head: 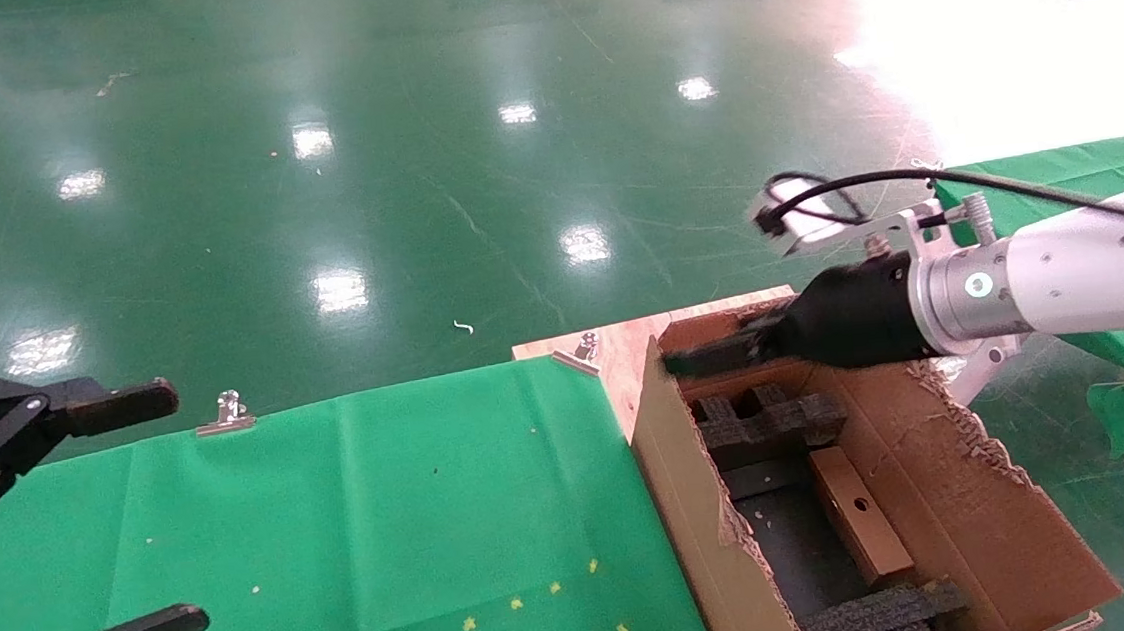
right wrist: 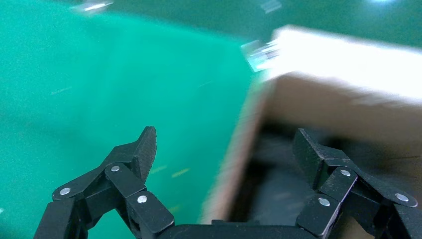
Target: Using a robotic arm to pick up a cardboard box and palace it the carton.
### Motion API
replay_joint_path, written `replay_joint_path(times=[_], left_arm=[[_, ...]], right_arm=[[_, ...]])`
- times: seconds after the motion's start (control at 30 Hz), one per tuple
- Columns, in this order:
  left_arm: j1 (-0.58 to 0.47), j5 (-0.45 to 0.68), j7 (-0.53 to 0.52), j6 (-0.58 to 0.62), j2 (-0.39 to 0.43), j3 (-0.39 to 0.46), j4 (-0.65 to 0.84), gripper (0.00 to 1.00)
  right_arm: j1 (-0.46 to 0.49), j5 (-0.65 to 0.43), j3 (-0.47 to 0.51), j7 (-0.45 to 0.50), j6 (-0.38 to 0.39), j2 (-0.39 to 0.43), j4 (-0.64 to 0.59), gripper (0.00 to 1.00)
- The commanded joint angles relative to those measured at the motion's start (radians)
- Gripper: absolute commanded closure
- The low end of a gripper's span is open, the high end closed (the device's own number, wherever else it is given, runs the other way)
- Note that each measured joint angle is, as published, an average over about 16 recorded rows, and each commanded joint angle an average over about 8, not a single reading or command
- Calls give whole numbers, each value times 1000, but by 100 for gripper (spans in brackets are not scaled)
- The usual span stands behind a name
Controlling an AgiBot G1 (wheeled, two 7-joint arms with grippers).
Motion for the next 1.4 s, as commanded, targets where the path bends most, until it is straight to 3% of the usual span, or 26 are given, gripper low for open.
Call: replay_joint_path(times=[0.03, 0.17, 0.5, 1.4], left_arm=[[0, 0, 0, 0, 0, 0, 0, 0], [0, 0, 0, 0, 0, 0, 0, 0], [0, 0, 0, 0, 0, 0, 0, 0], [-1, -1, 1, -1, 0, 2, 1, 0]], right_arm=[[14, 90, 27, -66, -70, 4, 2, 0], [21, 134, 40, -83, -109, 5, 4, 0], [-14, 99, 66, -88, -89, -2, -3, 0], [-464, 293, 765, -626, -417, -71, -39, 0]])
